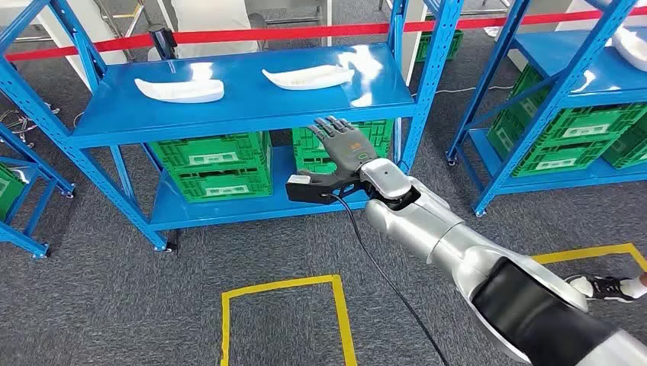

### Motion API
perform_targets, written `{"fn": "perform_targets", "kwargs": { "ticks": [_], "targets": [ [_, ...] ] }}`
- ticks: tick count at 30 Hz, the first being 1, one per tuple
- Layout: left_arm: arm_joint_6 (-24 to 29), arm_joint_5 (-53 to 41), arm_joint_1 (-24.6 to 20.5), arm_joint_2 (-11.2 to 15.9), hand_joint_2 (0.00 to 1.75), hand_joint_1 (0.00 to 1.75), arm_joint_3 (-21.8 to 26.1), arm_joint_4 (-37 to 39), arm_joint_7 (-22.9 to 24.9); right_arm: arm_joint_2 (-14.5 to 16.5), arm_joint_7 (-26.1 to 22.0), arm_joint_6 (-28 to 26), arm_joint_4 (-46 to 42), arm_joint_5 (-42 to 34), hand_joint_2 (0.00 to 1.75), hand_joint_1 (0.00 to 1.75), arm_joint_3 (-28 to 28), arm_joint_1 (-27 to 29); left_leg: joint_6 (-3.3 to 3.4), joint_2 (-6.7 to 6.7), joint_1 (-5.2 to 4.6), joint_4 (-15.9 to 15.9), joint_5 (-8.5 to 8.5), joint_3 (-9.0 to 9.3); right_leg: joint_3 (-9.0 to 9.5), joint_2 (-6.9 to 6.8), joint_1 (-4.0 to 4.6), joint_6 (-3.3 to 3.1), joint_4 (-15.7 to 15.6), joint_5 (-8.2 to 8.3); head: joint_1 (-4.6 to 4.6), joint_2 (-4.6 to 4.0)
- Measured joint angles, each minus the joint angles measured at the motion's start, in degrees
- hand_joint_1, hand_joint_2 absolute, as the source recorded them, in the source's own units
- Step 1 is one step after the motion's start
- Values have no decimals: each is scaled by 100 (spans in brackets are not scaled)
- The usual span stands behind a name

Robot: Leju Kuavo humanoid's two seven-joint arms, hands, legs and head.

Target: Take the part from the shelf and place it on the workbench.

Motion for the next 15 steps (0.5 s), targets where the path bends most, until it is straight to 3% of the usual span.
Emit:
{"fn": "perform_targets", "kwargs": {
  "ticks": [2,4,5,8,10,12,14,15],
  "targets": [
    [-5,-5,9,3,0,0,1,3,-1,-52,30,-4,-45,28,0,0,-13,27,-3,10,8,-414,436,60,69,-3,0,34,19,-88,-8,0],
    [-18,-11,17,5,0,0,7,9,-1,-166,96,-14,-142,80,0,0,-59,87,63,31,9,-878,922,143,163,4,12,111,23,-238,-23,0],
    [-23,-12,19,5,0,0,15,11,0,-233,121,-22,-193,103,0,0,-105,120,118,37,6,-952,992,161,199,8,22,155,39,-274,-28,0],
    [-30,-11,14,-1,0,0,36,10,0,-425,158,-47,-320,157,0,0,-359,187,274,19,5,-953,899,292,100,-8,12,258,344,-199,-20,0],
    [-32,-11,11,-2,0,0,42,9,-8,-541,118,-45,-340,173,0,0,-577,192,345,4,1,-973,803,410,-311,-34,0,304,962,-227,-13,0],
    [-41,-15,16,2,0,0,49,9,-17,-671,36,-27,-320,157,0,0,-783,191,379,-14,-13,-976,680,536,-828,-43,1,333,1566,-532,-10,0],
    [-46,-21,27,4,0,0,60,9,-20,-785,-26,-16,-277,131,0,0,-953,193,389,-35,-33,-976,538,701,-1144,-45,5,323,1686,-785,-10,0],
    [-47,-28,30,3,0,0,66,10,-19,-829,-46,-17,-255,123,0,0,-1026,193,388,-42,-46,-976,460,803,-1183,-46,14,296,1502,-723,-10,0]
  ]
}}
